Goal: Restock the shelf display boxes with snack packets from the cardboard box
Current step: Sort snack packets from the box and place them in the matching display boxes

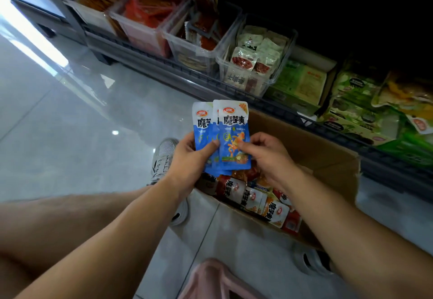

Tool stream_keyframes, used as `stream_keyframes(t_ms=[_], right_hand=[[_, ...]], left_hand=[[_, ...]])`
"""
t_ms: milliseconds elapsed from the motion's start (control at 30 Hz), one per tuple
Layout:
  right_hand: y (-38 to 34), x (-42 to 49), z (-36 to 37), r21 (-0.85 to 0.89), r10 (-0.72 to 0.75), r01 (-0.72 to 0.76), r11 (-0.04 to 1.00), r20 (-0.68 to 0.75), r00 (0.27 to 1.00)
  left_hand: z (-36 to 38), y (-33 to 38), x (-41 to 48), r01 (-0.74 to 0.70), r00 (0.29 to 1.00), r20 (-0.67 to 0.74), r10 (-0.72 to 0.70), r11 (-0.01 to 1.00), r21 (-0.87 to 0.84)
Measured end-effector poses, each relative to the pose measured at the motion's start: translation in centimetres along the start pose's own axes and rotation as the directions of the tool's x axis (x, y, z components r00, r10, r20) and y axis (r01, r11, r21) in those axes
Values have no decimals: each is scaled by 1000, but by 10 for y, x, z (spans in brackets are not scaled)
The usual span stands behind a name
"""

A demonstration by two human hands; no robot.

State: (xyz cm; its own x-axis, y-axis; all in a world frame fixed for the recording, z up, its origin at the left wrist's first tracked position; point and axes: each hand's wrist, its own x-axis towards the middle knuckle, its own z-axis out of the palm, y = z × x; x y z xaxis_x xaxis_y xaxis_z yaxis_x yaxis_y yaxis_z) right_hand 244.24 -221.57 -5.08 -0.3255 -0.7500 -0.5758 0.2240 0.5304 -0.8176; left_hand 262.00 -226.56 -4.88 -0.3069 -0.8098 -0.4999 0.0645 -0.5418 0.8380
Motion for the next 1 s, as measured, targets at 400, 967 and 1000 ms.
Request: stream_keyframes(t_ms=[400, 967, 1000], right_hand=[[0, 10, 3, 86, 55, -61, 994, 69, 996], [50, 40, -8, 719, 339, -414, 558, 258, 905], [45, 40, -9, 727, 313, -419, 544, 288, 905]], left_hand=[[-10, 5, 8, -12, 999, -42, 14, 999, 46], [-14, -5, 20, 30, 991, -133, 1, 972, 231], [-12, -6, 19, 27, 989, -147, 8, 973, 229]])
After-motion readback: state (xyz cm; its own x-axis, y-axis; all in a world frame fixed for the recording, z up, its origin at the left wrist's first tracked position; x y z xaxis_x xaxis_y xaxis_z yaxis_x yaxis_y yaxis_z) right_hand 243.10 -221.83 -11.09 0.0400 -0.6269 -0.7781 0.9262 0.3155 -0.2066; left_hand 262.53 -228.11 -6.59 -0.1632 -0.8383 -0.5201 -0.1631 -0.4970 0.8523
